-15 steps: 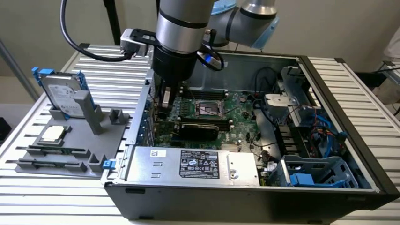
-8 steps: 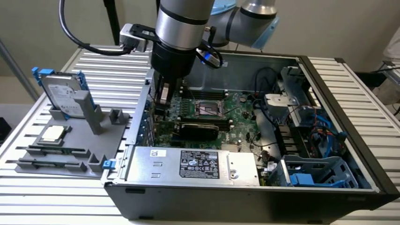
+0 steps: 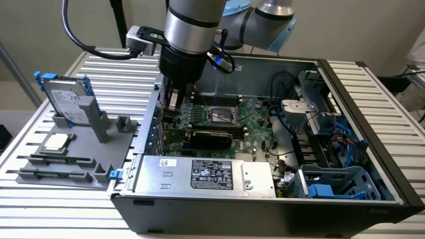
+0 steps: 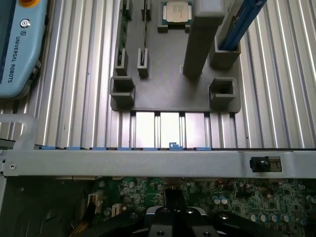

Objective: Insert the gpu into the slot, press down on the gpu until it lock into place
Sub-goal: 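Press down on the gpu until it lock into place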

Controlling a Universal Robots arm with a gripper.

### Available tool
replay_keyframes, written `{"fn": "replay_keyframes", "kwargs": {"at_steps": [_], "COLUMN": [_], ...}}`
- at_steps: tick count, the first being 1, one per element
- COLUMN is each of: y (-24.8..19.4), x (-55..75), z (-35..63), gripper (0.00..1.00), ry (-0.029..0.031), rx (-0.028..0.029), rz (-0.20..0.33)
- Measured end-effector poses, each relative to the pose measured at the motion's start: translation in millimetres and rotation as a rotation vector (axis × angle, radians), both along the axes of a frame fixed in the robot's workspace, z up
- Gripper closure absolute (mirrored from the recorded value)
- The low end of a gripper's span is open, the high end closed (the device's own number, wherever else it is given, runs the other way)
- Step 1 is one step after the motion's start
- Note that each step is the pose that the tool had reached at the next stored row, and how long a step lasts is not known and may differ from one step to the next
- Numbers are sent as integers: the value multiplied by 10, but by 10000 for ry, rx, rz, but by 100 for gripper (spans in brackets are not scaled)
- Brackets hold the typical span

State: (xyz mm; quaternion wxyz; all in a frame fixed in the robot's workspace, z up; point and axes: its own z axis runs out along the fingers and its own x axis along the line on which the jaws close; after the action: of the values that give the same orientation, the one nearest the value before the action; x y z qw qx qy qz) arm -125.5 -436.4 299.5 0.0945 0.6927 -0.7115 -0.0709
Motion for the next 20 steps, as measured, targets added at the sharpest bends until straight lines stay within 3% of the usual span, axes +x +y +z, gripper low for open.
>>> {"fn": "replay_keyframes", "kwargs": {"at_steps": [20], "y": [43], "x": [-42], "z": [-16], "gripper": [89], "ry": [41], "rx": [-1], "rz": [1]}}
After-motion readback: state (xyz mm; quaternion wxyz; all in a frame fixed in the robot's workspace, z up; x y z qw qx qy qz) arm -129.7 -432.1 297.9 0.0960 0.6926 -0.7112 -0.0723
